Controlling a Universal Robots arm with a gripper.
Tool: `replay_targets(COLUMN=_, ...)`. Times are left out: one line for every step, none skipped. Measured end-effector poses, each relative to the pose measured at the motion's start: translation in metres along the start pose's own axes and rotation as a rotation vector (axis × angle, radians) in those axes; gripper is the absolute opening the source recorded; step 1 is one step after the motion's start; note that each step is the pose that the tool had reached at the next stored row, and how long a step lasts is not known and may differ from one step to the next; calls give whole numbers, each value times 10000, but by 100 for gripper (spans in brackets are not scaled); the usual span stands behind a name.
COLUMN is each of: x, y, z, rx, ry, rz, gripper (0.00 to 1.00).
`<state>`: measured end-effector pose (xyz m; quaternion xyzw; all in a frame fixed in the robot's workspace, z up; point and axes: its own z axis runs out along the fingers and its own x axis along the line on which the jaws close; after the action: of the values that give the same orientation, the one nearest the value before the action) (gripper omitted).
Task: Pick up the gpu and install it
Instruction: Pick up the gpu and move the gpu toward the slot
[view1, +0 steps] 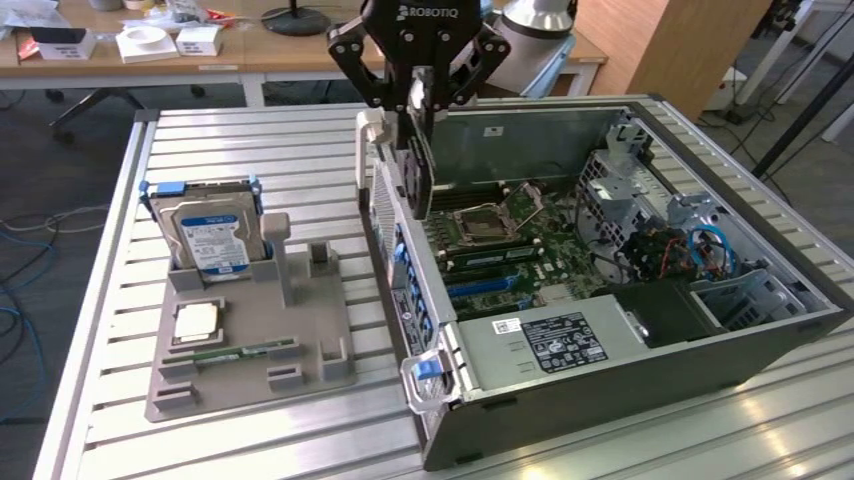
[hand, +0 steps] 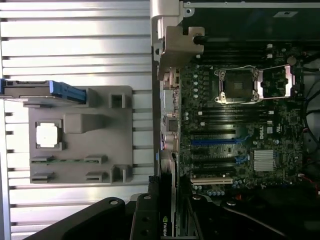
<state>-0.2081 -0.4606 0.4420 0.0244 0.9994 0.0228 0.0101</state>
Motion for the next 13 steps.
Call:
replay_targets(x=-83, y=4, z=1, rx=0, ry=0, rz=-1, gripper=26)
replay_targets(x=-231, y=11, z=5, rx=0, ry=0, rz=0, gripper=26)
replay_targets(x=-280, y=14, z=5, rx=1, ry=1, rz=-2, gripper=26)
replay_targets(x=-313, y=15, z=6, rx=0, ry=0, rz=-2, gripper=26)
replay_targets(x=-344, y=17, z=7, rx=0, ry=0, rz=-1, gripper=26)
replay_targets(x=-377, y=18, z=8, rx=0, ry=0, rz=0, gripper=26)
replay_targets(x=-408, y=20, z=8, rx=1, ry=0, rz=0, gripper=26)
replay_targets(x=-438, y=21, z=9, rx=0, ry=0, rz=-1, gripper=26)
replay_targets(x=-468, y=22, z=10, rx=-1, ry=0, rz=-2, gripper=26)
replay_targets(x=-498, y=24, z=11, rx=-1, ry=0, rz=-2, gripper=26)
replay_targets(x=-527, y=26, z=11, rx=0, ry=0, rz=-1, gripper=26)
replay_targets(x=-557, y=27, z=12, rx=0, ry=0, rz=0, gripper=26)
replay_targets(x=-588, y=29, z=13, rx=0, ry=0, rz=0, gripper=26)
